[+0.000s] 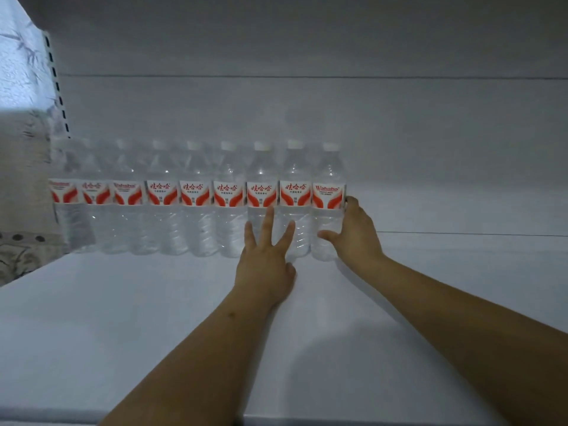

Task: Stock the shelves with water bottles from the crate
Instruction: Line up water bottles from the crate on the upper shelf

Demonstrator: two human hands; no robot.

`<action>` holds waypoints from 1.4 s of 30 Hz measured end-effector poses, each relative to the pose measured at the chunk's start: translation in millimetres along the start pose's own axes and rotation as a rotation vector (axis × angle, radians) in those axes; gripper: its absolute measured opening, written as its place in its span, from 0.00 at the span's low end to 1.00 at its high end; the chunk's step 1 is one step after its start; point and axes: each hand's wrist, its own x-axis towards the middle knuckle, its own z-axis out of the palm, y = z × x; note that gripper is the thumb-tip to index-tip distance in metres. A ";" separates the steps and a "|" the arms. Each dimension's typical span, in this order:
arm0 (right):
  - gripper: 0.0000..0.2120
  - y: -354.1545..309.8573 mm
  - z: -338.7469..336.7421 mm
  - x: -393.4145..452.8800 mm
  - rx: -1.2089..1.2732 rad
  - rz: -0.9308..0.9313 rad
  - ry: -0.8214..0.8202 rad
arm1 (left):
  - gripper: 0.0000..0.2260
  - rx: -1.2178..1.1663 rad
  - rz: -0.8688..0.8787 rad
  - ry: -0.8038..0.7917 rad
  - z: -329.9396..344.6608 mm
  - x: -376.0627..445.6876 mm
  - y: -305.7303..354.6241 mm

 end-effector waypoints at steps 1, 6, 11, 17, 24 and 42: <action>0.35 -0.7 -1.1 0.0 0.002 0.004 -0.005 | 0.35 -0.007 -0.003 0.002 -0.5 0.0 0.6; 0.34 -4.5 2.5 4.9 -0.009 0.049 -0.019 | 0.35 -0.011 -0.010 0.017 -0.3 0.7 1.5; 0.36 -14.1 -3.7 -2.5 -0.022 0.115 -0.076 | 0.37 -0.010 -0.015 -0.030 -2.3 -1.0 2.7; 0.33 -53.0 -27.4 -18.8 0.042 0.332 -0.085 | 0.39 -0.095 -0.027 -0.163 -35.7 -6.4 7.6; 0.44 -92.5 -47.1 -38.1 0.100 0.134 -0.096 | 0.29 -0.224 -0.029 -0.117 -109.1 -82.1 13.5; 0.27 -289.9 101.6 -444.9 0.132 -0.734 -0.863 | 0.10 -0.349 -0.721 -0.313 -56.2 -581.2 -219.8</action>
